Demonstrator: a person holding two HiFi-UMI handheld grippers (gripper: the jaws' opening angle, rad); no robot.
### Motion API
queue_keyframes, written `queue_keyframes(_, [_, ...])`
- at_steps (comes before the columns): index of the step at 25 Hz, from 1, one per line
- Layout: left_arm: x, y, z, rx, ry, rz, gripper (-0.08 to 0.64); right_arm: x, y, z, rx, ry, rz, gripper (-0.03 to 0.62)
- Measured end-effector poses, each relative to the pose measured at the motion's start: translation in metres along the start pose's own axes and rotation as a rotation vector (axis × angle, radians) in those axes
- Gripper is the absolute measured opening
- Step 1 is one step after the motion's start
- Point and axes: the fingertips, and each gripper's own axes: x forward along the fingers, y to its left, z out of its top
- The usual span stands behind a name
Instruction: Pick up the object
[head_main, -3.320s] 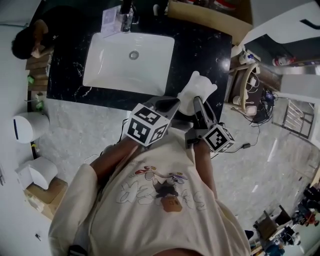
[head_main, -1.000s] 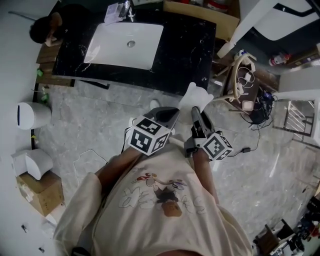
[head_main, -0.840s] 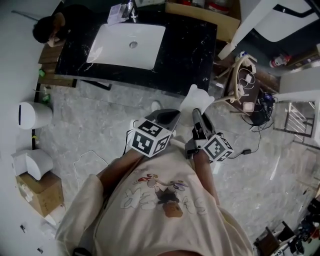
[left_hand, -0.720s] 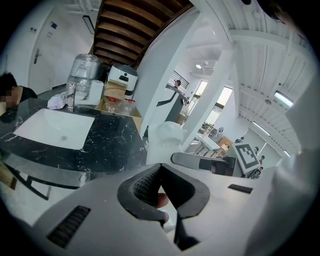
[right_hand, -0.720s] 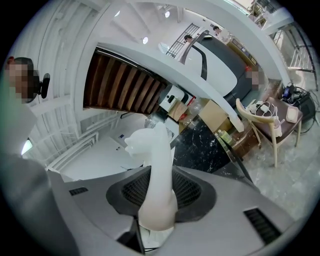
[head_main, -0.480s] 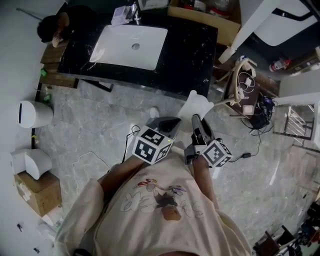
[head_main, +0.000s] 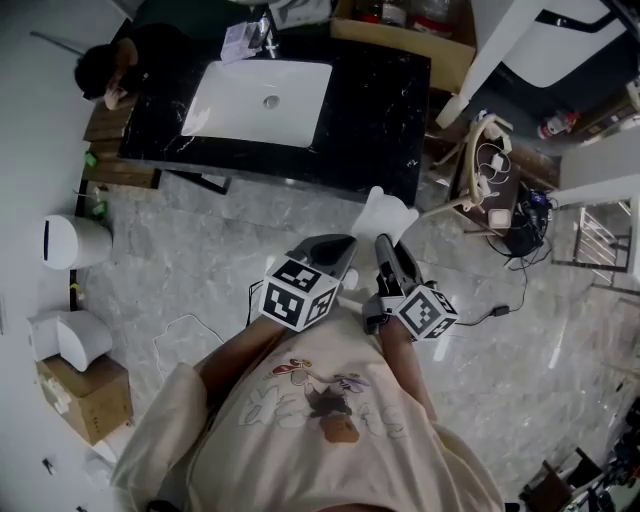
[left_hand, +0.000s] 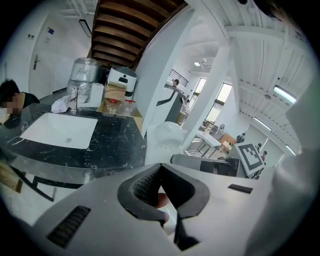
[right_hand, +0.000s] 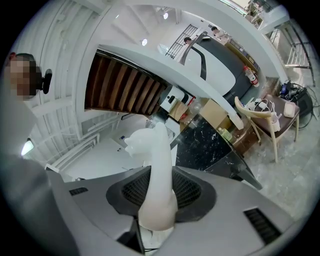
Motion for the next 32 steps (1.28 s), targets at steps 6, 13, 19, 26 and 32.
queue_keyframes(6, [-0.006, 0.0, -0.008, -0.017, 0.0, -0.009, 0.014, -0.003, 0.003, -0.01, -0.012, 0.008, -0.009, 0.14])
queue_keyframes(13, [-0.008, -0.005, -0.01, 0.023, -0.01, 0.001, 0.014, -0.009, 0.005, -0.016, -0.026, 0.011, -0.018, 0.14])
queue_keyframes(19, [-0.014, -0.006, -0.017, 0.017, -0.012, 0.015, 0.014, -0.013, 0.008, -0.021, -0.037, 0.016, -0.012, 0.14])
queue_keyframes(26, [-0.021, -0.006, -0.023, 0.004, -0.026, 0.02, 0.014, -0.018, 0.012, -0.027, -0.057, 0.012, -0.01, 0.14])
queue_keyframes(32, [-0.025, -0.006, -0.024, -0.009, -0.035, 0.02, 0.014, -0.021, 0.013, -0.028, -0.075, 0.016, -0.019, 0.14])
